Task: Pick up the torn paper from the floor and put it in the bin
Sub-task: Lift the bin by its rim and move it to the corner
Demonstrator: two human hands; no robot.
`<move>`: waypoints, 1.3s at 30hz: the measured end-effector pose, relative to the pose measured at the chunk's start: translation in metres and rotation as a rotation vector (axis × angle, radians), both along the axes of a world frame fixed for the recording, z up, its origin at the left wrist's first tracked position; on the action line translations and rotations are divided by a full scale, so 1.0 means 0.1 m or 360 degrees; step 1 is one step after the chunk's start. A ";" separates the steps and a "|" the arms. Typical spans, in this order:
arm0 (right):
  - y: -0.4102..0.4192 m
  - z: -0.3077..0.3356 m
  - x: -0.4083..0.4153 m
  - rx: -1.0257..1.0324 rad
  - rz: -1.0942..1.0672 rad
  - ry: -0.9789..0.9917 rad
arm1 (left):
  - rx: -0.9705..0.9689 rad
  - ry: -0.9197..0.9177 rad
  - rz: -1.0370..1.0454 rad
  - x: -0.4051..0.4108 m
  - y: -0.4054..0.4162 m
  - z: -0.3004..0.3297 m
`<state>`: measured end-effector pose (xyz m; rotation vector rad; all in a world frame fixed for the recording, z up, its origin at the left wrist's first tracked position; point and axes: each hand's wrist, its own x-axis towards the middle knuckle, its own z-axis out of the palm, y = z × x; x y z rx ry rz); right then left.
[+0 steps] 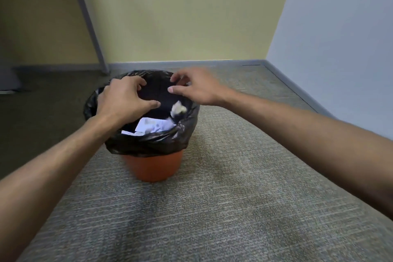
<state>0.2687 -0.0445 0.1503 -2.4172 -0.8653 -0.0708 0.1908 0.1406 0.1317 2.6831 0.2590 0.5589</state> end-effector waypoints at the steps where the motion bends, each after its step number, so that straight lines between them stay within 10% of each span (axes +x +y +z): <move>1: 0.03 0.00 0.06 -0.0044 0.0012 -0.0021 | 0.0004 0.0002 0.0027 0.05 0.01 -0.01; 11: 0.02 0.08 0.50 -0.0127 -0.0068 -0.0002 | 0.0037 0.0058 0.0105 0.63 0.14 0.28; 21: -0.01 -0.21 0.44 -0.0323 -0.0643 0.0670 | 0.0234 0.0650 0.0268 0.68 0.94 0.12; 27: 0.07 -0.24 0.35 0.0066 -0.0753 0.0900 | -0.0241 0.1109 0.0450 0.58 1.17 -0.12; 39: -0.23 0.62 0.63 0.0242 -0.0851 0.0918 | -0.0933 0.0762 0.0291 0.83 1.17 0.63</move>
